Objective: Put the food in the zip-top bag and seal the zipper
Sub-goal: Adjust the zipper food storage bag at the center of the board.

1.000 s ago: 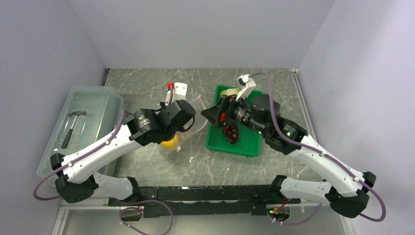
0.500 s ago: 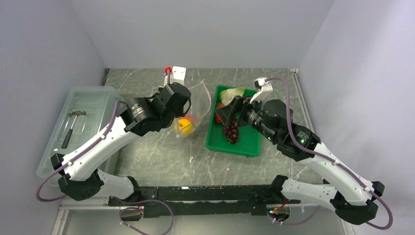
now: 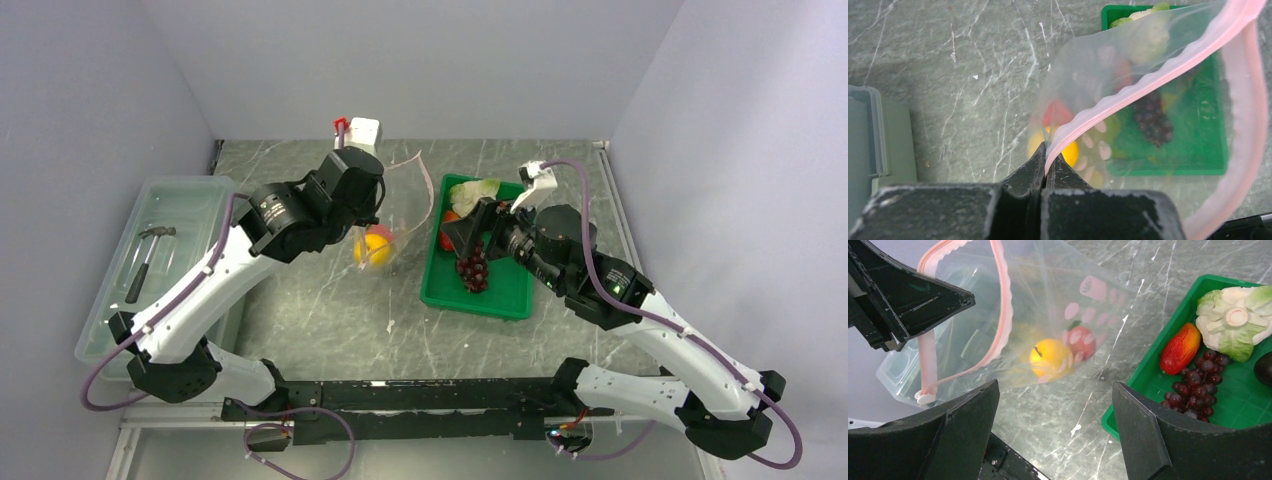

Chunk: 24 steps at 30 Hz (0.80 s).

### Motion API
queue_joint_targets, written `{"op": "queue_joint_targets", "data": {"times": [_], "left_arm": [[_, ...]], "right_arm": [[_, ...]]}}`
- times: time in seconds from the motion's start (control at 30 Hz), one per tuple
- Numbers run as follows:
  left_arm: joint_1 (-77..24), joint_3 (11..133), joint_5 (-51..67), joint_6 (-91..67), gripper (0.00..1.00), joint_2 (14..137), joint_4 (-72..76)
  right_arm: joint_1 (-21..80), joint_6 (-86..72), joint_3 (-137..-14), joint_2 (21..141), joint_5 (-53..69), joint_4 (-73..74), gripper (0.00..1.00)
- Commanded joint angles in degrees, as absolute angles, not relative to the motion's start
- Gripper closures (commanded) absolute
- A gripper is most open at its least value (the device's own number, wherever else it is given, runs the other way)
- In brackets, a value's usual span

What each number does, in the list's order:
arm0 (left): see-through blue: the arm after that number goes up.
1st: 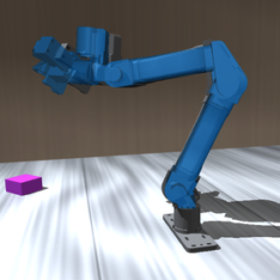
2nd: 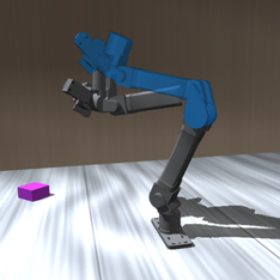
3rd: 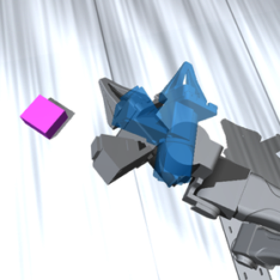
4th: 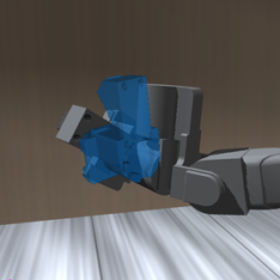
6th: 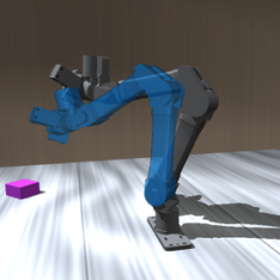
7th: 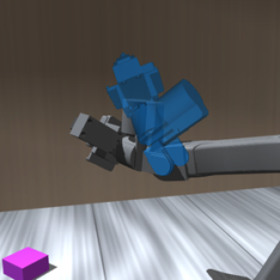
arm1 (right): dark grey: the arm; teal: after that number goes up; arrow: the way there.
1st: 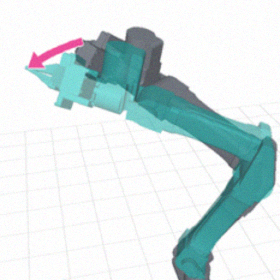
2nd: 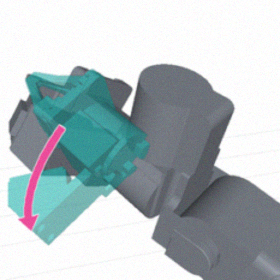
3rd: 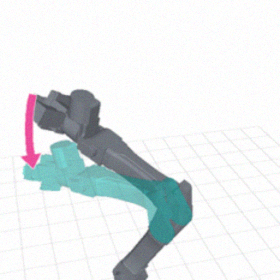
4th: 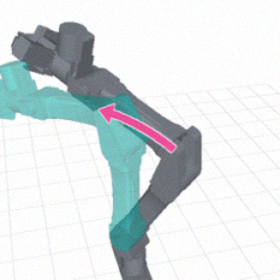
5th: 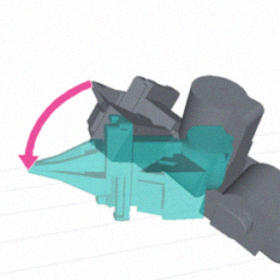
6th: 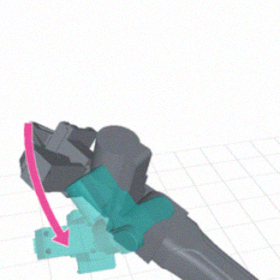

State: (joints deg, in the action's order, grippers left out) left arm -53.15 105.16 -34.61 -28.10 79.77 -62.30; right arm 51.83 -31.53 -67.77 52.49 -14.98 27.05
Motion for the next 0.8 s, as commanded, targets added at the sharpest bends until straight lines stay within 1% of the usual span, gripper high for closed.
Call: {"op": "queue_joint_targets", "data": {"times": [0.0, 0.13, 0.3, 0.43, 0.57, 0.77], "left_arm": [[-52.5, 104.7, -34.5, -28.6, 1.0, 79.8, -63.9], [-51.1, 95.9, -33.6, -30.8, 1.0, 79.9, -61.6], [-47.3, 80.9, -26.5, -33.9, 1.0, 83.1, -54.0], [-46.6, 75.0, -25.8, -35.5, 1.0, 86.8, -50.2], [-46.6, 77.1, -26.1, -34.4, 1.0, 86.7, -50.2], [-46.6, 88.3, -27.6, -30.2, 1.0, 83.8, -54.6]], "right_arm": [[52.0, -30.8, -67.8, 52.1, -16.3, 26.4, 0.13], [52.0, -30.8, -67.1, 52.7, -16.1, 25.9, 0.13], [52.0, -31.4, -66.1, 53.8, -15.3, 25.4, 0.13], [52.0, -31.6, -65.8, 54.0, -14.9, 25.6, 0.13], [52.0, -31.7, -65.8, 53.5, -15.3, 26.0, 0.13], [52.0, -31.4, -66.4, 52.8, -15.7, 26.5, 0.13]]}}
